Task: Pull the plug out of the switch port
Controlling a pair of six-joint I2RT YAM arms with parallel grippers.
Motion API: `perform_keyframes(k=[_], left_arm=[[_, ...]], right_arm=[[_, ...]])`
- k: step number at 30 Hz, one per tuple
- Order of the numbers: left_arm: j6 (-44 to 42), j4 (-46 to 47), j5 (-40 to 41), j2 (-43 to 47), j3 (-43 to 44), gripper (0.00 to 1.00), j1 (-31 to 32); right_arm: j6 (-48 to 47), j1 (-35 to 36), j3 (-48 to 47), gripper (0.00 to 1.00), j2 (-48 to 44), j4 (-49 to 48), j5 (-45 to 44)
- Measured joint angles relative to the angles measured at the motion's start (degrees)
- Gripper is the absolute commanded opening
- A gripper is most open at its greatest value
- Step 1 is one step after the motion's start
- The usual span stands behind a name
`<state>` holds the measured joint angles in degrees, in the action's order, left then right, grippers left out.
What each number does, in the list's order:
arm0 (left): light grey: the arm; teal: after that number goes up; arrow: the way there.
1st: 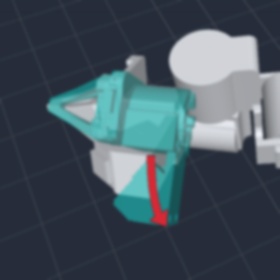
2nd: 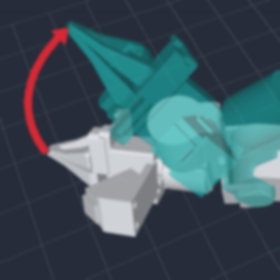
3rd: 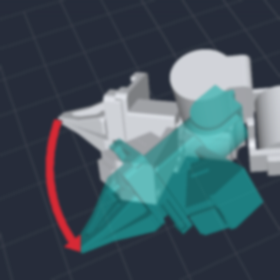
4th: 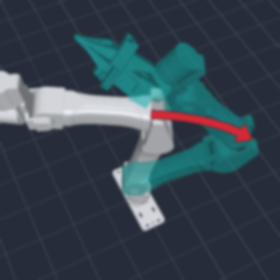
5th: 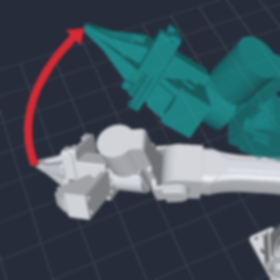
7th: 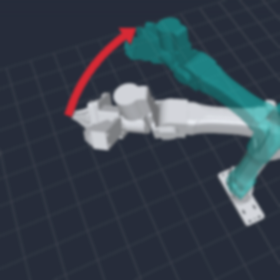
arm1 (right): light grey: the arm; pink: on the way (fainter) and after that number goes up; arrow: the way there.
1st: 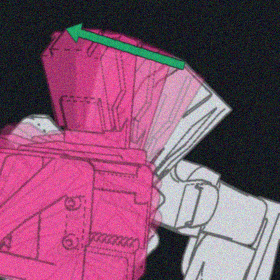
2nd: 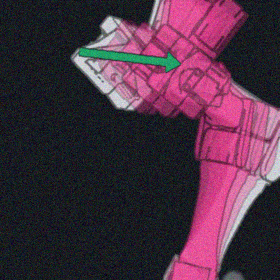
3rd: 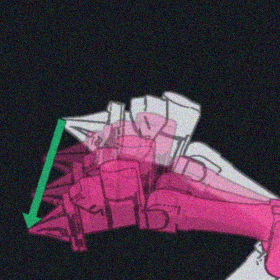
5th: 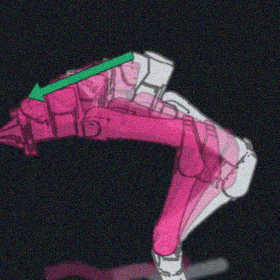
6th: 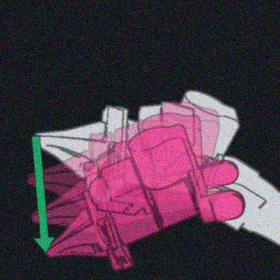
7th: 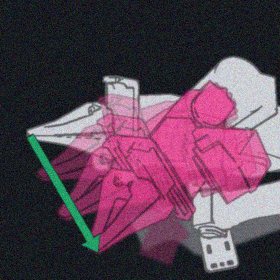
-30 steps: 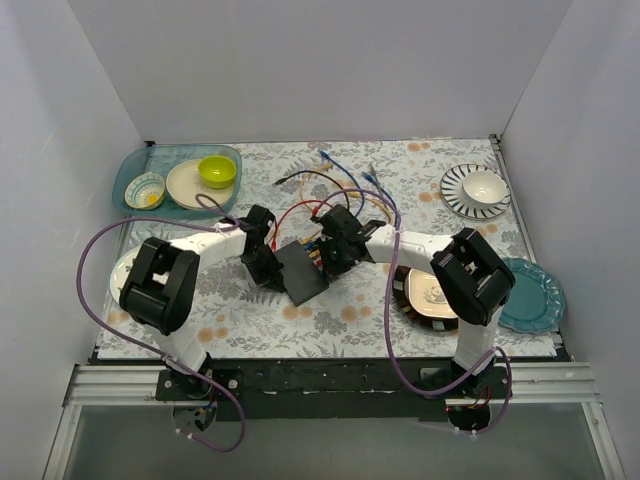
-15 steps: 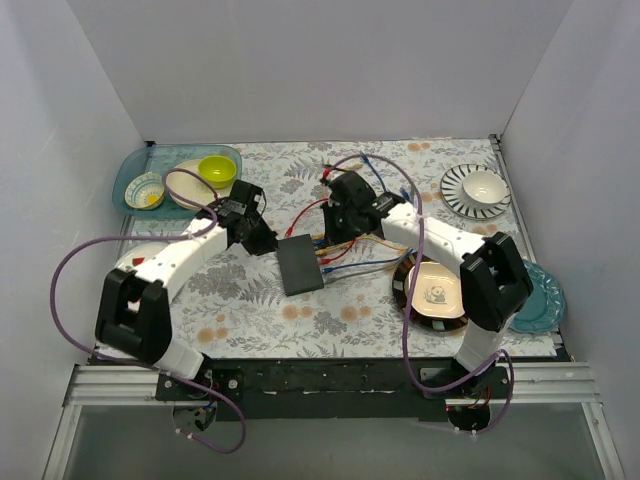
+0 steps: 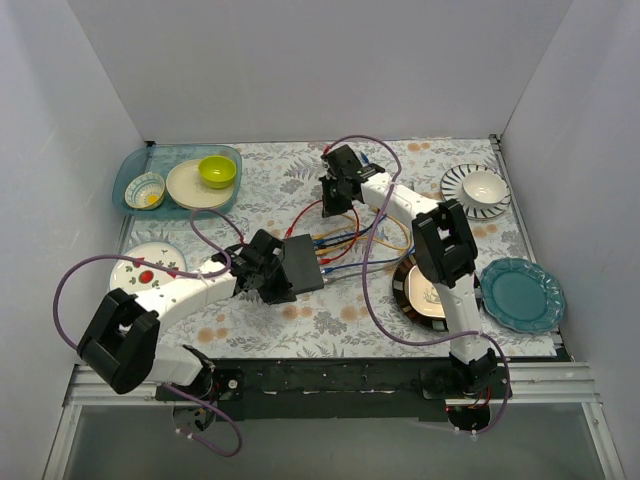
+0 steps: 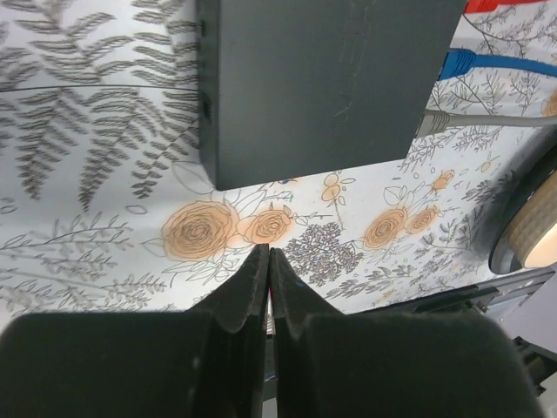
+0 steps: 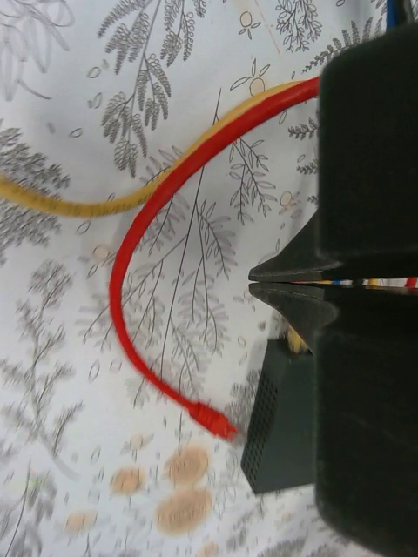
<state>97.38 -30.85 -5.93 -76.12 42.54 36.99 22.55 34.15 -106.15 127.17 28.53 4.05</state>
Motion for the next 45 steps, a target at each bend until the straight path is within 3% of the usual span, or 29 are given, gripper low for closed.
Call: perform_keyframes(k=[11,15,23,37,45], left_arm=[[0.42,10.95,-7.13,-8.94,-2.58,0.0,1.77],[1.42,14.91,-11.65,-13.62,-2.14,0.0,1.66],[2.36,12.92,-13.66,-19.89,4.28,0.0,-0.04],[-2.1,0.0,-10.27,-26.69,16.7,0.0,-20.68],[-6.29,-4.33,-6.99,-32.17,25.62,0.0,-28.11]], right_arm=[[-0.07,-0.87,-0.66,0.01,3.5,3.1,0.24],[-0.13,-0.87,3.69,0.01,2.25,1.73,0.66],[-0.68,-0.87,8.22,0.01,-0.59,1.09,0.46],[3.52,-0.52,9.68,0.01,-1.01,-1.38,4.5],[6.97,1.53,8.72,0.01,-0.04,-1.33,8.35]])
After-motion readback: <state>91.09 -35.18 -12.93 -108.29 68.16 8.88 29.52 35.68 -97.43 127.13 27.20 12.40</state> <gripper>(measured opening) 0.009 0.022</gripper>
